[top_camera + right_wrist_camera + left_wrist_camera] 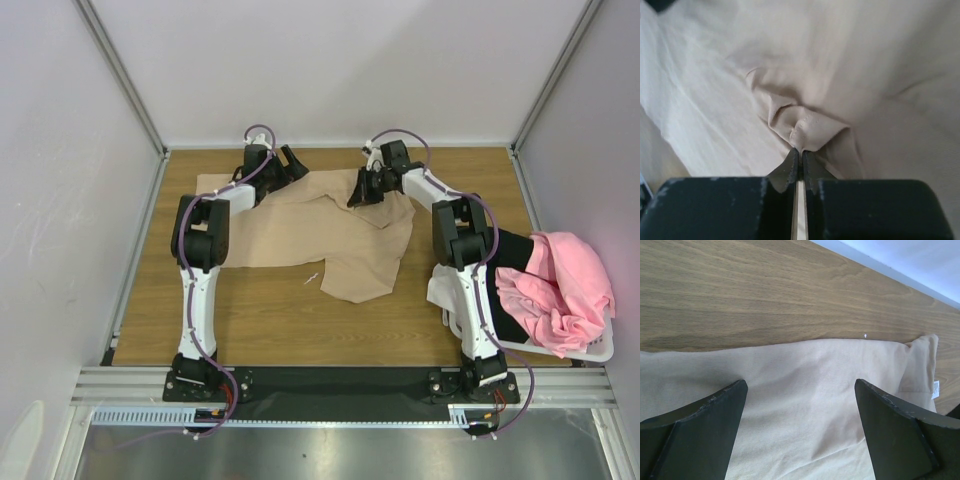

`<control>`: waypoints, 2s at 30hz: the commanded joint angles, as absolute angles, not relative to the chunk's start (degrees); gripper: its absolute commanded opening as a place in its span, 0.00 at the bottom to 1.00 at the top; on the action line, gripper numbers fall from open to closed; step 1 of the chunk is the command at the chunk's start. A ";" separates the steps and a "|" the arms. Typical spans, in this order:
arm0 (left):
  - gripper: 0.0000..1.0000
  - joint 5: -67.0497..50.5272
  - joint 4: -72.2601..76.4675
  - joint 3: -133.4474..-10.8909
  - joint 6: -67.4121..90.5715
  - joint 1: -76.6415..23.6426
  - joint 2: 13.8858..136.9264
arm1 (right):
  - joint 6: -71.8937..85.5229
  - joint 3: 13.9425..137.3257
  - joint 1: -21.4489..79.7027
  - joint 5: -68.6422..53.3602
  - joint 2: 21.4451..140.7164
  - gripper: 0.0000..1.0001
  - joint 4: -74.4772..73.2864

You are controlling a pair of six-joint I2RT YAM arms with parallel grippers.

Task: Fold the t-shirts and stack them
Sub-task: Fold the tshirt

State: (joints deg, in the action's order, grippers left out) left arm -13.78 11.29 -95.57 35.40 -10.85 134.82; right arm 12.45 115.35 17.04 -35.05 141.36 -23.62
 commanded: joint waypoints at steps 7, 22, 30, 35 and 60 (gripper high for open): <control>0.96 -14.32 8.35 -96.68 34.01 -10.02 133.59 | 0.36 113.99 19.77 -46.05 133.42 0.17 -30.49; 0.96 -15.12 8.35 -96.77 34.01 -8.88 133.59 | 8.76 115.84 16.44 -37.55 129.12 0.71 -40.26; 0.96 -15.38 8.35 -96.86 34.10 -8.88 133.68 | 21.54 110.04 10.99 -24.11 124.36 0.66 -30.67; 0.95 -15.56 8.44 -96.86 34.10 -8.88 133.59 | 22.94 110.39 10.99 -18.29 127.96 0.58 -32.26; 0.95 -15.38 8.17 -96.68 33.84 -8.88 133.51 | 23.03 109.60 11.69 -13.45 134.47 0.43 -35.60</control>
